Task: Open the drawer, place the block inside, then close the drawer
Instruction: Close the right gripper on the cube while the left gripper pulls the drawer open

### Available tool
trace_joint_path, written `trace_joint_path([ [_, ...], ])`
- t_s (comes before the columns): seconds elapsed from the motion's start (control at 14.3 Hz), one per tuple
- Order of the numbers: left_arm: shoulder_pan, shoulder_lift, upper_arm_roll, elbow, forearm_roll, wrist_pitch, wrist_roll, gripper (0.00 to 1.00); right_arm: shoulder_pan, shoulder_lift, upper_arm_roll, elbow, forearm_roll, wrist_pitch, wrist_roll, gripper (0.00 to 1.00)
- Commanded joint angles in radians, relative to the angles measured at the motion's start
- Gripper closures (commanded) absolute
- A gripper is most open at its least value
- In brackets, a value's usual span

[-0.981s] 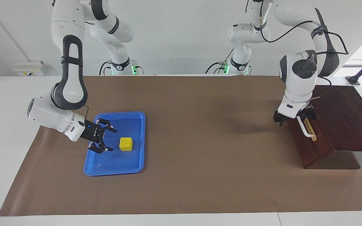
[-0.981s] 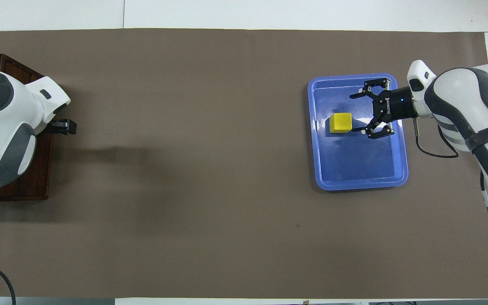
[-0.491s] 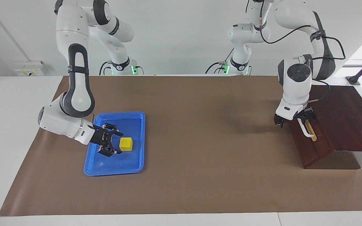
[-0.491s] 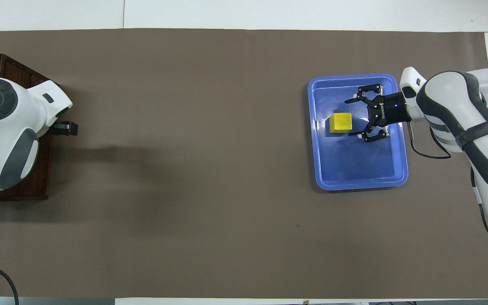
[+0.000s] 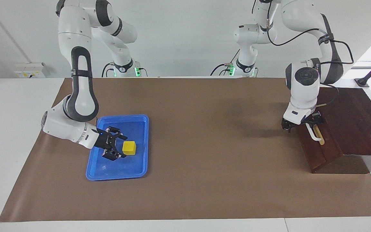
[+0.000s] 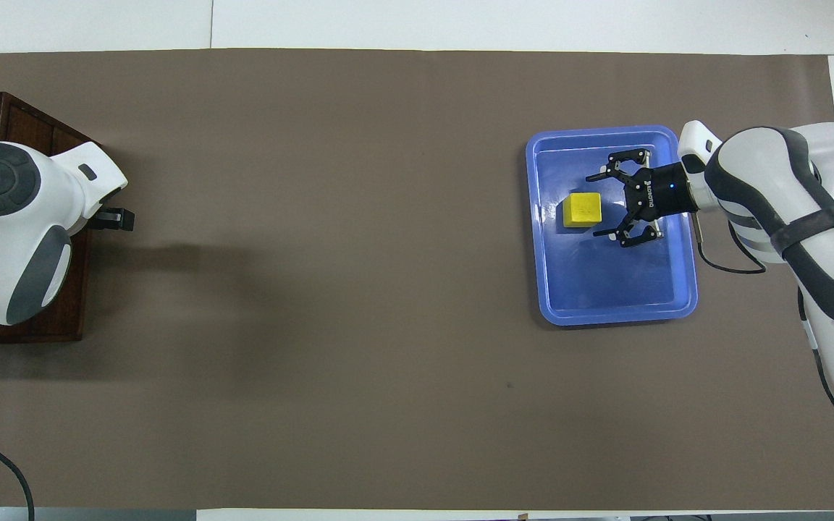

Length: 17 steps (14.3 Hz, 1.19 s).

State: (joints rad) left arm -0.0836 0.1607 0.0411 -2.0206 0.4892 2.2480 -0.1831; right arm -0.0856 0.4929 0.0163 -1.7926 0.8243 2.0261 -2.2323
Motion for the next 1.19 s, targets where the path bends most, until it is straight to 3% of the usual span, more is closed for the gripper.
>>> trace_joint_path([
  [0.0, -0.011, 0.016, -0.010, -0.006, 0.020, 0.051, -0.035, 0.00, -0.002, -0.011, 0.004, -0.028, 0.047, 0.025, -0.036, 0.00],
  [0.28, -0.106, 0.019, -0.012, 0.003, -0.013, 0.033, -0.110, 0.00, 0.000, -0.011, 0.004, -0.027, 0.050, 0.028, -0.036, 0.00],
  [0.42, -0.148, 0.022, -0.010, 0.031, -0.084, 0.006, -0.119, 0.00, 0.000, -0.011, 0.004, -0.028, 0.050, 0.036, -0.040, 0.15],
  [0.49, -0.171, 0.025, -0.010, 0.045, -0.107, -0.011, -0.119, 0.00, 0.000, -0.011, 0.004, -0.030, 0.050, 0.036, -0.040, 0.43],
  [0.56, -0.183, 0.028, -0.010, 0.055, -0.119, -0.025, -0.121, 0.00, 0.000, -0.011, 0.004, -0.028, 0.050, 0.037, -0.038, 0.79],
  [0.63, -0.189, 0.028, -0.010, 0.057, -0.123, -0.027, -0.121, 0.00, 0.001, -0.011, 0.004, -0.028, 0.052, 0.042, -0.033, 1.00],
  [1.12, -0.223, 0.028, -0.010, 0.080, -0.133, -0.066, -0.148, 0.00, 0.023, -0.017, 0.004, 0.015, 0.072, 0.027, 0.054, 1.00],
])
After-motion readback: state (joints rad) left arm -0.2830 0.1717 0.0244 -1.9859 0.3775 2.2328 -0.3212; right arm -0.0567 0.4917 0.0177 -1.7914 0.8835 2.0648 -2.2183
